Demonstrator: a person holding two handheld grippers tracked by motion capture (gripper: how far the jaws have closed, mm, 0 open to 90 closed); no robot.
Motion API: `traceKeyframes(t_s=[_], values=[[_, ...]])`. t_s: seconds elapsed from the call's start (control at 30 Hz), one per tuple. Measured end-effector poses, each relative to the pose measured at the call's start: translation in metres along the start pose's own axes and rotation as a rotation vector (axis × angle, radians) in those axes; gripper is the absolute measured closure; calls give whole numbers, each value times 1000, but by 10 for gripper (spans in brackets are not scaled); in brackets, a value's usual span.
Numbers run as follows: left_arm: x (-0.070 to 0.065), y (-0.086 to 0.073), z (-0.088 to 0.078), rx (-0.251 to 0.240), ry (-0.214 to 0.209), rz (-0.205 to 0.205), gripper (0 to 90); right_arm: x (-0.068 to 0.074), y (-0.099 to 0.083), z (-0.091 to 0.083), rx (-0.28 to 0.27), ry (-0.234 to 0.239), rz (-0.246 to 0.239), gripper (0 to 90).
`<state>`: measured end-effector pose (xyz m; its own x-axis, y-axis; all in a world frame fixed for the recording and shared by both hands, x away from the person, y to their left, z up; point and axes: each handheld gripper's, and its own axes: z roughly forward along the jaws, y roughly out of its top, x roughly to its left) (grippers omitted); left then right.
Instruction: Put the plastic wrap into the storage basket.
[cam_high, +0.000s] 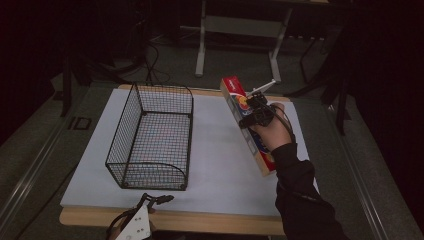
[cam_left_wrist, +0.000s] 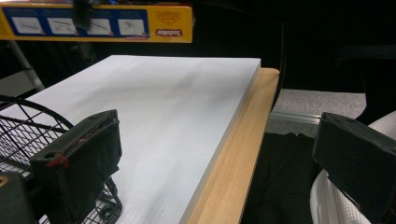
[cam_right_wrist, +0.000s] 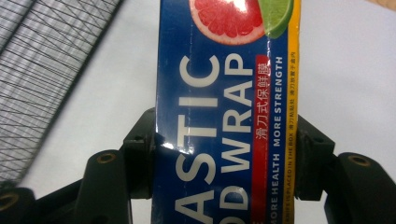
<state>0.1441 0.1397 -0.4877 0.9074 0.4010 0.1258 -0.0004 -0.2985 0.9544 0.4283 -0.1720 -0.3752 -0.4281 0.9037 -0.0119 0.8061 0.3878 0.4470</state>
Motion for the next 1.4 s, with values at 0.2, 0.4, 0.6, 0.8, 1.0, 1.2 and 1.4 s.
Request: traceKeyframes(t_s=[0.2, 0.4, 0.6, 0.8, 1.0, 1.2, 1.4], values=[[0, 0, -1, 0, 3, -1, 18, 19, 10, -5, -18, 21, -24, 392], [0, 0, -2, -1, 5, 2, 18, 37, 21, -8, -31, 32, -51, 392], [-1, 0, -2, -1, 3, 2, 18, 54, 32, -11, -46, 41, -70, 392], [0, 0, -2, -1, 0, 3, 18, 71, 42, -13, -58, 44, -96, 392], [-1, 1, -2, -2, -1, 4, 18, 91, 51, -16, -73, 60, -124, 392], [-1, 1, -2, -3, -5, 7, 18, 111, 61, -17, -88, 78, -144, 392], [-1, 1, -4, -7, -6, 9, 18, 136, 71, -16, -116, 103, -162, 392]])
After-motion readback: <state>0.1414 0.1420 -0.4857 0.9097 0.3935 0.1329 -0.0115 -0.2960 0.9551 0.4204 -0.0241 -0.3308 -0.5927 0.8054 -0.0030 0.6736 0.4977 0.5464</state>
